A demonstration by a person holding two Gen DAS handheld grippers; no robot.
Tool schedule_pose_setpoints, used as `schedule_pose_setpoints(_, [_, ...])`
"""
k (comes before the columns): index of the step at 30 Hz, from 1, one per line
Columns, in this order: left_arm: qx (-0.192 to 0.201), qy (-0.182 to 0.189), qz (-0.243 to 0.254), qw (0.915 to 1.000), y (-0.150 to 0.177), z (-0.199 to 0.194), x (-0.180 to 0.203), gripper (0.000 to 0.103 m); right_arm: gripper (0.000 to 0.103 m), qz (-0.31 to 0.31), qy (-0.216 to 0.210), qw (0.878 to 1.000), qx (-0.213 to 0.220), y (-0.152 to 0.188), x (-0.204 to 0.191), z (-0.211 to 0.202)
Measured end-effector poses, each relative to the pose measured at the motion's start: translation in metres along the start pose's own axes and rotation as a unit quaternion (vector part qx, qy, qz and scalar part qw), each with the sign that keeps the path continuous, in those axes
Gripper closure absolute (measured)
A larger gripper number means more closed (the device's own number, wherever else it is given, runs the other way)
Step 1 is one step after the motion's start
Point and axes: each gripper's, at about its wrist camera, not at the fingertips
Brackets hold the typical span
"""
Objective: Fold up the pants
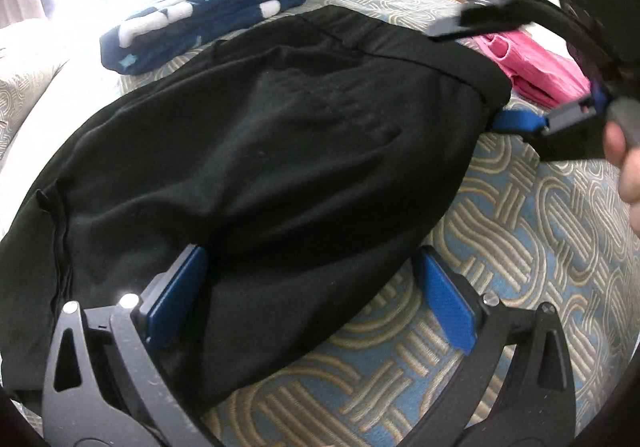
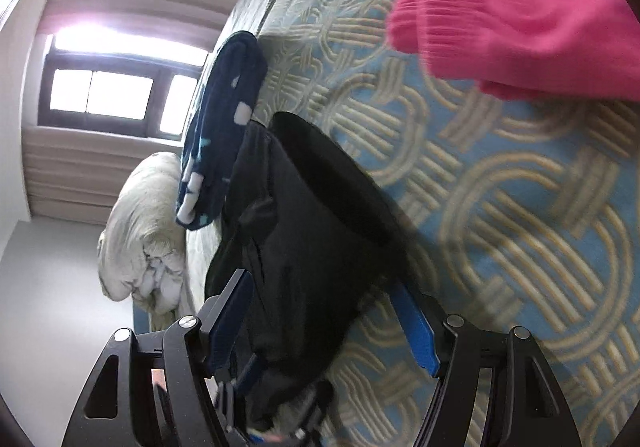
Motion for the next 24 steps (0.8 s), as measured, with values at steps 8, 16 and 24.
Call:
schedule_pose_setpoints(8, [0.009, -0.039, 0.046, 0.9981, -0.006, -0.007, 0.013, 0.002, 0.082, -0.054, 0.045, 0.997, 0.007, -0.004, -0.024, 0.021])
schedule_pose_setpoints(16, [0.049, -0.099, 0.115, 0.9872, -0.026, -0.008, 0.056, 0.003, 0.084, -0.076, 0.025, 0.997, 0.008, -0.001, -0.040, 0.009])
schedule_pose_setpoints(24, [0.070, -0.064, 0.005, 0.9954, -0.038, -0.009, 0.023, 0.073, 0.084, -0.095, -0.011, 0.995, -0.014, 0.008, -0.061, -0.002])
Point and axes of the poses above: each gripper's, at about its wrist camera, not at the fingertips, and z roughly the way its jaws point, x to its right, y to its underside, and after that the axes turned 5 degrees about -x, right-handed
